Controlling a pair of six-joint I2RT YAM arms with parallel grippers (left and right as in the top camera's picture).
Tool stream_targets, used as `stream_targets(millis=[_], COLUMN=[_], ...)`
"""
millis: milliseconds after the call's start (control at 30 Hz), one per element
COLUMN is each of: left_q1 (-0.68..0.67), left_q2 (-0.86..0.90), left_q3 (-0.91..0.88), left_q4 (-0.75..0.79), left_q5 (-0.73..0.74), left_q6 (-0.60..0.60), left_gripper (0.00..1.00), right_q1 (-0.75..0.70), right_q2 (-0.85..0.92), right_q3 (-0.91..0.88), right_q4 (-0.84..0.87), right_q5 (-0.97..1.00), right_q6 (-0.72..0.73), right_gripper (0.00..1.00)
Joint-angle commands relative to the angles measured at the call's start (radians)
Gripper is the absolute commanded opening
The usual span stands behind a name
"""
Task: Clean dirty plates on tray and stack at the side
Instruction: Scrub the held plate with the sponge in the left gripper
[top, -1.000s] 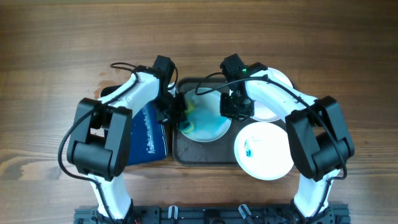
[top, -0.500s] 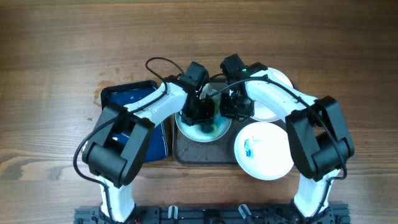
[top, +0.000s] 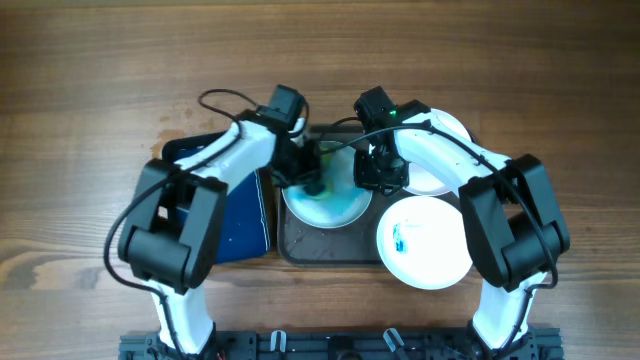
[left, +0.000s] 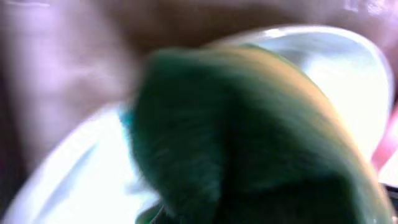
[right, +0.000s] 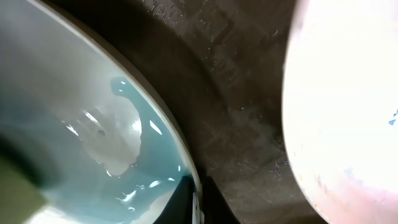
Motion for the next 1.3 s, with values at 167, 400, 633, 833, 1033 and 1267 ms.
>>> stream_targets(millis=[167,400,633,833,1033,1267], left_q1=[-0.057,-0.198,-0.21,-0.13,-0.027,-0.006], left_q2=[0.111,0.111,0.111,0.111,0.111,0.107], left_q3=[-0.074,-0.074,-0.074,-0.074,-0.074,-0.048], left_q4=[-0.144,-0.143,-0.006,0.104,0.103,-0.087], left_q5=[-0.284,-0.23,-0.116,-0.08,-0.126,-0.134], left_q6=[0.071,0.135,0.114,0.027,-0.018,0.064], left_gripper=[0.04,0.04,0.04,0.04,0.04,0.04], right_q1=[0.012,0.012,0.012,0.012,0.012,0.012], right_q2=[0.047,0.047,0.047,0.047,0.047,0.047], right_q3=[-0.043,-0.043,-0.043,-0.043,-0.043,-0.043], right_q4=[-0.027,-0.027,-0.028,-0.032,-0.051,-0.045], right_q5=[0.031,0.031,0.031,0.031,0.031,0.031], right_q6=[-0.011,-0.013,-0.013,-0.013,-0.014,-0.014], right_gripper=[0.04,0.04,0.04,0.04,0.04,0.04])
